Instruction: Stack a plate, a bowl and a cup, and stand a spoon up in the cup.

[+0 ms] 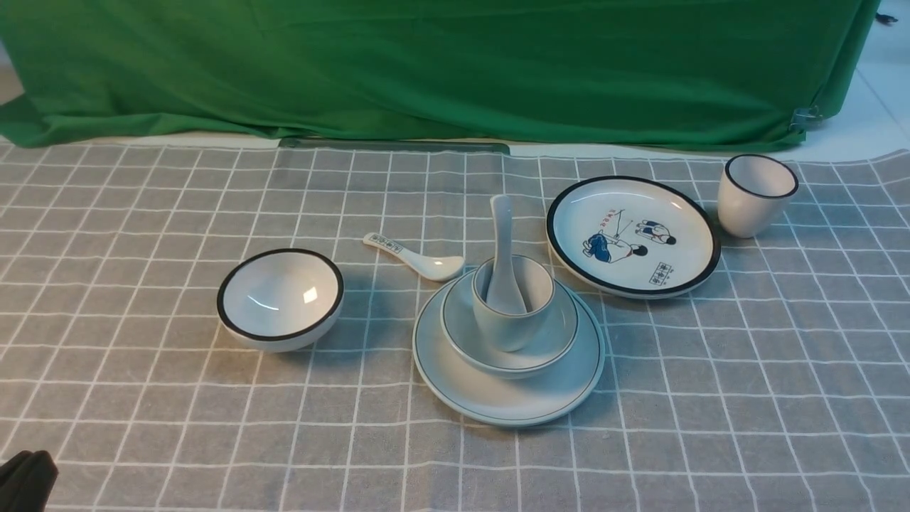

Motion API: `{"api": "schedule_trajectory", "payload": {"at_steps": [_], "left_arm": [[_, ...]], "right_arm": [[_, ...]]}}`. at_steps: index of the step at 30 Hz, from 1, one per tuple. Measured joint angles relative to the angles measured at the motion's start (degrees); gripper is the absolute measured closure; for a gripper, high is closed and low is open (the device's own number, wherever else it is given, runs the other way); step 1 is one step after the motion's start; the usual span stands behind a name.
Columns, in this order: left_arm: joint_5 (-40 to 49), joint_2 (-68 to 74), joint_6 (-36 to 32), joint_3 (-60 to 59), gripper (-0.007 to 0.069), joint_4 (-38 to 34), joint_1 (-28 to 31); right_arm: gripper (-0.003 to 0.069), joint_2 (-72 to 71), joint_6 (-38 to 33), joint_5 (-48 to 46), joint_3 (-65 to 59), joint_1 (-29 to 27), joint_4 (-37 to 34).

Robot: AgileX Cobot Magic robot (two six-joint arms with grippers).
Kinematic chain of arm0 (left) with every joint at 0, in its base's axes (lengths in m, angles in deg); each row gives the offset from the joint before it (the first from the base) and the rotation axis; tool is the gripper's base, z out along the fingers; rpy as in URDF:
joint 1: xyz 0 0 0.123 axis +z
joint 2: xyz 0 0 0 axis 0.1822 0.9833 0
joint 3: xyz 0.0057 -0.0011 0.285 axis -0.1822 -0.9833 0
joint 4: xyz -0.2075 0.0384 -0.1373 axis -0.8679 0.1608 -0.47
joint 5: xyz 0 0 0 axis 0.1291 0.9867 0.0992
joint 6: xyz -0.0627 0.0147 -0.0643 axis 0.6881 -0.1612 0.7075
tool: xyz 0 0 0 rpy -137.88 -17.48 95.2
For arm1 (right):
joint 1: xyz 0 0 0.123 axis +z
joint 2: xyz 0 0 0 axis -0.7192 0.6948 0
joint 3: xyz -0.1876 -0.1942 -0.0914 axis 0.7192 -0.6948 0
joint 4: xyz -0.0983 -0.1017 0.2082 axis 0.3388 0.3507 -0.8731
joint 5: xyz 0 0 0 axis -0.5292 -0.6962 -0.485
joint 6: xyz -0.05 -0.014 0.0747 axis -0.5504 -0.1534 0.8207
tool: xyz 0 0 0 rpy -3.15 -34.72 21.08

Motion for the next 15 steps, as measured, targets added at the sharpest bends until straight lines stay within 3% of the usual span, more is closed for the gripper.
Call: {"api": "schedule_trajectory", "payload": {"at_steps": [15], "left_arm": [[0.0, 0.0, 0.0, 0.0, 0.0608, 0.0, 0.0]], "right_arm": [[0.0419, 0.0, 1.2, 0.0, 0.0, 0.0, 0.0]]}}
